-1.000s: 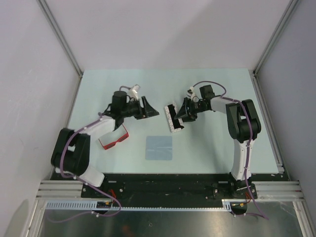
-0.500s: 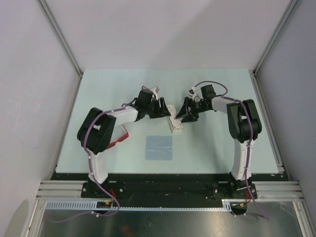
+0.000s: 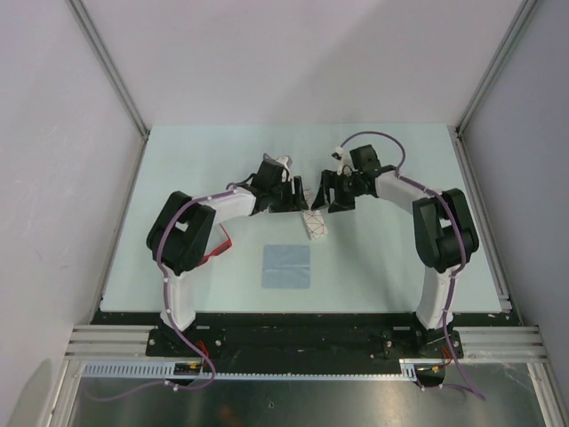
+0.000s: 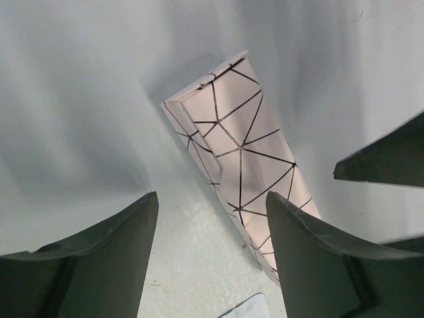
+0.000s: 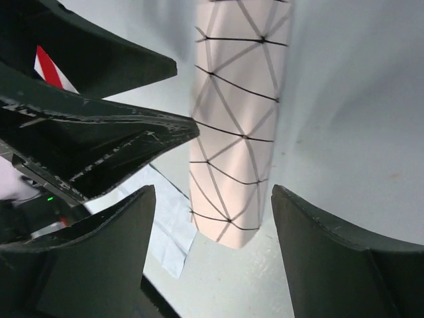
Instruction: Organize the sunglasses
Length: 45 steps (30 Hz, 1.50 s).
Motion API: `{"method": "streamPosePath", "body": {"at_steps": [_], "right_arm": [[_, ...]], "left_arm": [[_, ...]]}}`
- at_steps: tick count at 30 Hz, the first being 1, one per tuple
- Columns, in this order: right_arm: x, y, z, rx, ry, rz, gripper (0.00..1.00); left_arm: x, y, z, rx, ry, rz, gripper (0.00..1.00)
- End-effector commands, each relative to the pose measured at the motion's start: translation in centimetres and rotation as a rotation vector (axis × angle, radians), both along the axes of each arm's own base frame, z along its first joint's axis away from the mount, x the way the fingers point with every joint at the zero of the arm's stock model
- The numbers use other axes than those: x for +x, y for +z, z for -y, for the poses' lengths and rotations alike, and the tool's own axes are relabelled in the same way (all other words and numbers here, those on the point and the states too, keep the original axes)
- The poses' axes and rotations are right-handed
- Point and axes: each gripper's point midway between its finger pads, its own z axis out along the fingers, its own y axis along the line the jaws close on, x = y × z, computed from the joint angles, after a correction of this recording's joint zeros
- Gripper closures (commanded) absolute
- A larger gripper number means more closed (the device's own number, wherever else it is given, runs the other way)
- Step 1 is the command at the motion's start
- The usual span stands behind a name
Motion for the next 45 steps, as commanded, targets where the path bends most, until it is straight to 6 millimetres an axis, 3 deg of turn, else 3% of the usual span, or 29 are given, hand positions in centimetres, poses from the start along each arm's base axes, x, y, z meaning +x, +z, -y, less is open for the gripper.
{"method": "streamPosePath", "body": {"at_steps": [1, 2, 3, 8, 16, 21, 24, 30, 40, 45], "right_arm": [[1.7, 2.0, 0.2, -0.252, -0.065, 0.216, 0.23], [1.0, 1.6, -0.6, -0.304, -0.057, 0.227, 0.21], [1.4, 0.8, 0.1, -0.390, -0.092, 0.248, 0.19], [0.5, -1.2, -1.0, -0.551, -0.091, 0.263, 0.20], [0.9, -2.7, -1.3, -0.700, -0.095, 0.297, 0.27], [0.6, -3.0, -1.0, -0.713, -0.098, 0.274, 0.49], [0.4, -2.9, -1.3, -0.671, -0.078, 0.251, 0.57], [0.3, -2.8, -1.6, -0.645, -0.058, 0.243, 0.59], [0.3, -2.6, -1.8, -0.622, -0.056, 0.237, 0.61], [0.3, -2.5, -2.1, -0.603, -0.063, 0.234, 0.66]], "left_arm": [[1.3, 3.7, -2.1, -0.005, 0.065, 0.075, 0.27], [1.6, 3.8, -2.9, -0.011, 0.087, 0.070, 0.26], [1.6, 4.2, -3.3, -0.022, 0.097, 0.067, 0.26], [1.9, 3.8, -6.0, -0.045, 0.160, 0.026, 0.25], [2.2, 3.2, -7.1, -0.058, 0.177, 0.001, 0.27], [2.1, 2.5, -5.6, -0.111, 0.114, -0.047, 0.26], [2.3, 1.9, -4.5, -0.140, 0.084, -0.079, 0.24], [2.9, 1.8, -2.9, -0.203, 0.030, -0.095, 0.22], [3.1, 0.6, -0.8, -0.242, -0.010, -0.142, 0.39], [2.7, -0.1, 0.1, -0.239, -0.027, -0.155, 0.39]]}}
